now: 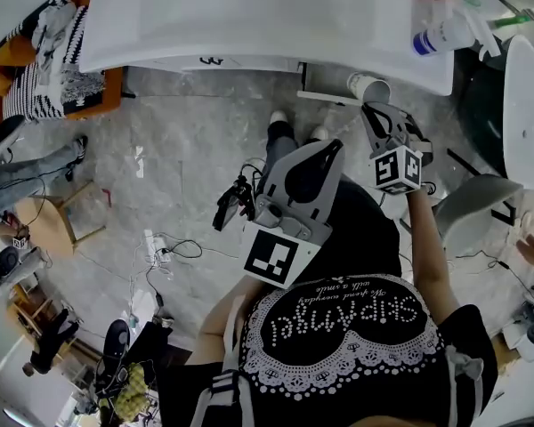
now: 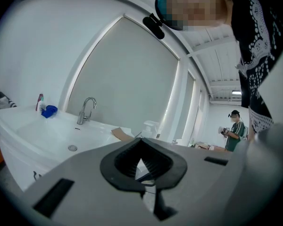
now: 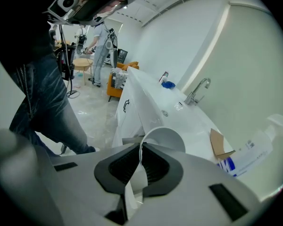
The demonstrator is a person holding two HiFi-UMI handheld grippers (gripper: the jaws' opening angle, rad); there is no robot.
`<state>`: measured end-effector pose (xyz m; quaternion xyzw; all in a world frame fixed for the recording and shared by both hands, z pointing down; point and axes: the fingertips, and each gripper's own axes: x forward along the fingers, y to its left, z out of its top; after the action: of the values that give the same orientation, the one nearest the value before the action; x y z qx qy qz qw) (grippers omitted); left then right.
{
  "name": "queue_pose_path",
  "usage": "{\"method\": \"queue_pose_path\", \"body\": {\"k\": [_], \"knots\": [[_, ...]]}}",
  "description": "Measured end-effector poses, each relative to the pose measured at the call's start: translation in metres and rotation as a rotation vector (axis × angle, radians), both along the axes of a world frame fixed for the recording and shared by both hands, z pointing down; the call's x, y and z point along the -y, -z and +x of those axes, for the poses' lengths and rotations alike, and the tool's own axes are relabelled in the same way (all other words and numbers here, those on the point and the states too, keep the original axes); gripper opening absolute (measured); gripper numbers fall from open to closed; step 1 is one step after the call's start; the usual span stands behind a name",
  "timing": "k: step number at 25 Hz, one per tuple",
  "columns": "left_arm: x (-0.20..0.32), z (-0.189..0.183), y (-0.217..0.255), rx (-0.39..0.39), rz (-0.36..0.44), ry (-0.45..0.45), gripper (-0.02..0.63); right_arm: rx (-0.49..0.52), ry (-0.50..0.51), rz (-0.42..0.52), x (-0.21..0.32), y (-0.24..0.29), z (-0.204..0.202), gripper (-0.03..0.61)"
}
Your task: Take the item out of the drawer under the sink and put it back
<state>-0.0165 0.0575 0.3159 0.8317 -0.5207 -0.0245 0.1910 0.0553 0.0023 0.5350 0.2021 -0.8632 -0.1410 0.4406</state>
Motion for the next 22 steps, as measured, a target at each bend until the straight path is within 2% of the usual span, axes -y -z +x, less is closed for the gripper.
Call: {"method": "queue_pose_path", "body": {"k": [12, 22], "knots": [[0.0, 0.005, -0.008, -0.003, -0.044, -0.011, 0.003, -0.063, 0.045, -0.036, 0.01, -0.037, -0.003, 0.029], [-0.001, -0.002, -0.013, -0.009, -0.074, 0.003, 0.003, -0.079, 0.027, -0.107, 0.015, -0.077, -0.004, 0.029]]}}
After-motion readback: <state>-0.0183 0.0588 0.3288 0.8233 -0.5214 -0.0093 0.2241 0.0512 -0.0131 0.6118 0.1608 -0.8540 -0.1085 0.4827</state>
